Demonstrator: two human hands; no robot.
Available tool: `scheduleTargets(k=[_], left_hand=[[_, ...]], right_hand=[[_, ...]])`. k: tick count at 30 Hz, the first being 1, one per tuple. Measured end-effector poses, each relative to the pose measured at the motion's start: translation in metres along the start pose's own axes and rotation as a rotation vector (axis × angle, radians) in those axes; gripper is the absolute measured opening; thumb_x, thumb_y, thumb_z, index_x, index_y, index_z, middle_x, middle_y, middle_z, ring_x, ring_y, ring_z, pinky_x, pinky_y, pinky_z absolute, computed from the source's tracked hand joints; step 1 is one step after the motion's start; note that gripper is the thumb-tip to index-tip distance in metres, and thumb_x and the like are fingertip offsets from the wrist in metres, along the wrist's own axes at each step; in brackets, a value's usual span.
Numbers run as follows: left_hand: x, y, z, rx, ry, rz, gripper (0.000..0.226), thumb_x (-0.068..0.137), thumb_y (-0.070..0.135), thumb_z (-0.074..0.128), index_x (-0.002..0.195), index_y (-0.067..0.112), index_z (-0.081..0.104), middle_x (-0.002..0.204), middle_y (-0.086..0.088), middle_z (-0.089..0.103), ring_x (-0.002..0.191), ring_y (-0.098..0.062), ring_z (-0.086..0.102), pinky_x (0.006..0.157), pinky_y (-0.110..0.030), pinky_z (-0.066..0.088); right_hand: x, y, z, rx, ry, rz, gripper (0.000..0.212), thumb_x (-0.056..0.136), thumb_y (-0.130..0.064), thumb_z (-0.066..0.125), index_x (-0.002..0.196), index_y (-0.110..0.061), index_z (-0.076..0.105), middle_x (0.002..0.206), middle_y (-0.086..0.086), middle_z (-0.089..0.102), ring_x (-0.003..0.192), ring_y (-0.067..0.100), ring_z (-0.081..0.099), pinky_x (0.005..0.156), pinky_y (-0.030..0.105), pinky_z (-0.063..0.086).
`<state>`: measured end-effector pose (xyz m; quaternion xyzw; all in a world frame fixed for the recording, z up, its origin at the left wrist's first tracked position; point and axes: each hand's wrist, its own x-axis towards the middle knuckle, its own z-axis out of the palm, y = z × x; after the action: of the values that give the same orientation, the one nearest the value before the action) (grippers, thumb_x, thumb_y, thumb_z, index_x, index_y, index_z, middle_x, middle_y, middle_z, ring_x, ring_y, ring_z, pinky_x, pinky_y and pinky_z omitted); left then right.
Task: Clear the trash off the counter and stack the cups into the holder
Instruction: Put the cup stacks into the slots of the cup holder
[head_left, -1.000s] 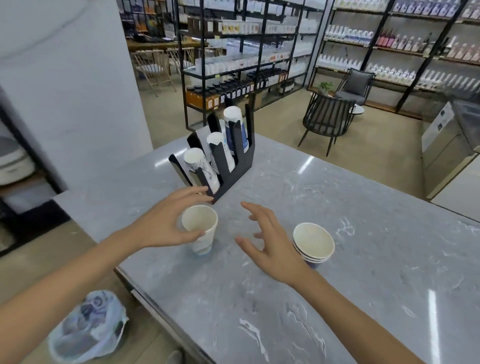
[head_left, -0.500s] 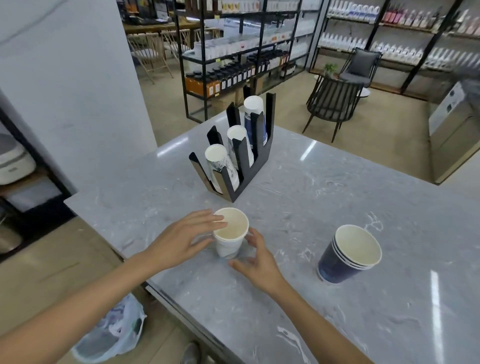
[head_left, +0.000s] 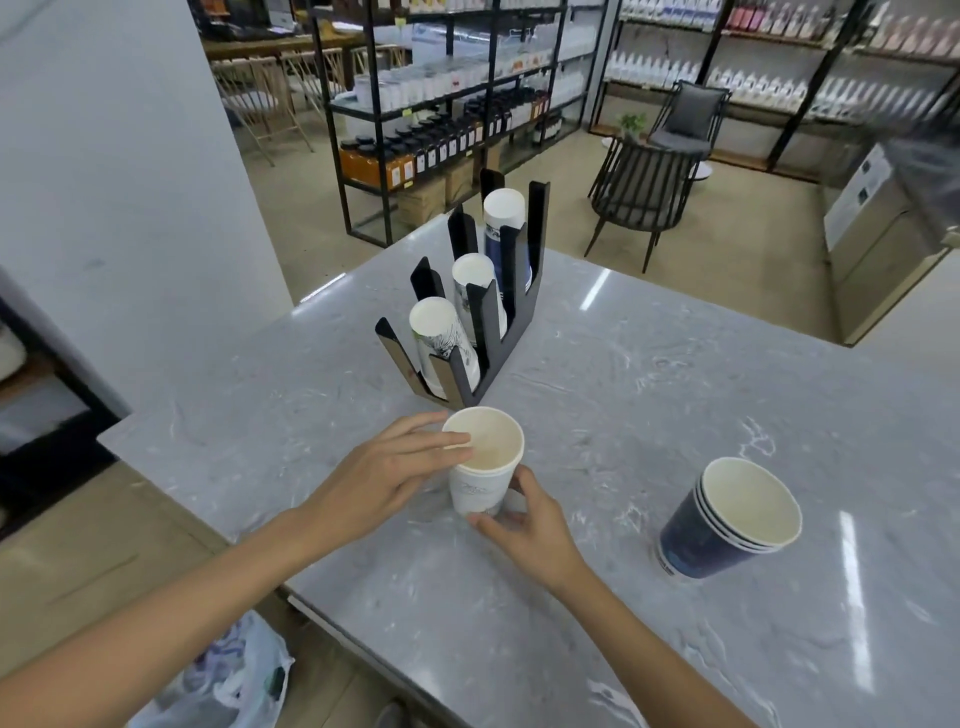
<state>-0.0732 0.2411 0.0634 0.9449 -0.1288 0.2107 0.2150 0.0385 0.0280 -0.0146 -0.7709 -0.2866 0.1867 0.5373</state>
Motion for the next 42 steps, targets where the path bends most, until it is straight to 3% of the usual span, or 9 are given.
scheduleTargets(k=[10, 17, 21, 24, 26, 32, 34, 37, 42], left_hand=[[0.098, -0.008, -0.051, -0.028, 0.2, 0.121, 0.044, 0.101, 0.004, 0.048, 0.138, 0.025, 0.059, 0.135, 0.006, 0.061, 0.127, -0.006, 0.056, 0.104, -0.02, 0.046], [0.154, -0.022, -0.077, -0.145, 0.38, -0.034, 0.041, 0.099, 0.007, 0.058, 0.138, 0.023, 0.061, 0.125, 0.003, 0.068, 0.109, -0.01, 0.064, 0.093, -0.028, 0.057], [0.173, -0.027, -0.082, -0.306, 0.43, -0.138, 0.042, 0.097, 0.005, 0.06, 0.136, 0.02, 0.063, 0.122, 0.01, 0.064, 0.102, -0.008, 0.068, 0.085, -0.008, 0.053], [0.181, -0.033, -0.086, -0.381, 0.427, -0.194, 0.043, 0.097, 0.009, 0.062, 0.134, 0.03, 0.063, 0.12, 0.03, 0.056, 0.104, 0.003, 0.065, 0.078, -0.005, 0.051], [0.187, -0.039, -0.088, -0.424, 0.409, -0.214, 0.043, 0.096, 0.012, 0.064, 0.134, 0.033, 0.063, 0.124, 0.026, 0.058, 0.104, 0.005, 0.065, 0.079, -0.009, 0.055], [0.198, -0.061, -0.097, -0.355, 0.243, -0.251, 0.064, 0.095, 0.013, 0.064, 0.151, 0.033, 0.043, 0.131, 0.011, 0.056, 0.093, -0.01, 0.073, 0.088, -0.027, 0.06], [0.2, -0.07, -0.101, -0.268, 0.196, -0.243, 0.071, 0.092, 0.016, 0.067, 0.153, 0.036, 0.037, 0.125, 0.007, 0.054, 0.1, -0.005, 0.068, 0.091, -0.029, 0.059], [0.199, -0.087, -0.11, -0.232, 0.108, -0.22, 0.081, 0.088, 0.026, 0.072, 0.148, 0.058, 0.028, 0.126, 0.024, 0.054, 0.117, 0.008, 0.054, 0.098, -0.029, 0.054], [0.189, -0.108, -0.108, -0.216, -0.033, -0.195, 0.087, 0.085, 0.043, 0.072, 0.145, 0.069, 0.014, 0.126, 0.062, 0.036, 0.123, 0.024, 0.041, 0.1, -0.022, 0.043]], right_hand=[[0.027, -0.07, -0.036, 0.241, 0.107, -0.092, 0.059, 0.084, -0.042, 0.074, 0.137, -0.034, 0.051, 0.128, -0.02, 0.066, 0.118, 0.006, 0.066, 0.088, 0.022, 0.056], [0.059, -0.121, -0.062, 0.329, 0.349, -0.25, 0.054, 0.09, -0.052, 0.063, 0.139, -0.034, 0.047, 0.126, -0.028, 0.062, 0.118, 0.003, 0.065, 0.09, 0.027, 0.058], [0.076, -0.15, -0.082, 0.163, 0.418, -0.38, 0.065, 0.089, -0.055, 0.065, 0.146, -0.04, 0.037, 0.13, -0.034, 0.057, 0.123, 0.004, 0.062, 0.091, 0.026, 0.058], [0.092, -0.171, -0.094, -0.063, 0.469, -0.56, 0.071, 0.095, -0.044, 0.065, 0.154, -0.041, 0.027, 0.149, -0.008, 0.049, 0.134, 0.015, 0.055, 0.103, 0.038, 0.056], [0.106, -0.183, -0.1, -0.225, 0.49, -0.682, 0.071, 0.099, -0.04, 0.063, 0.159, -0.03, 0.024, 0.153, 0.0, 0.047, 0.138, 0.017, 0.051, 0.108, 0.039, 0.051], [0.15, -0.209, -0.104, -0.533, 0.479, -0.889, 0.051, 0.109, -0.042, 0.045, 0.157, -0.029, 0.035, 0.167, 0.013, 0.022, 0.14, -0.006, 0.033, 0.11, 0.004, 0.029], [0.162, -0.214, -0.103, -0.585, 0.432, -0.909, 0.044, 0.11, -0.042, 0.041, 0.153, -0.038, 0.041, 0.169, 0.01, 0.015, 0.14, -0.004, 0.036, 0.111, 0.012, 0.039], [0.178, -0.22, -0.102, -0.657, 0.372, -0.873, 0.04, 0.11, -0.047, 0.036, 0.149, -0.049, 0.043, 0.169, 0.003, 0.013, 0.137, 0.024, 0.05, 0.099, 0.042, 0.057], [0.197, -0.213, -0.097, -0.758, 0.269, -0.799, 0.042, 0.109, -0.053, 0.029, 0.148, -0.051, 0.043, 0.169, 0.003, 0.015, 0.115, 0.03, 0.062, 0.085, 0.044, 0.06]])
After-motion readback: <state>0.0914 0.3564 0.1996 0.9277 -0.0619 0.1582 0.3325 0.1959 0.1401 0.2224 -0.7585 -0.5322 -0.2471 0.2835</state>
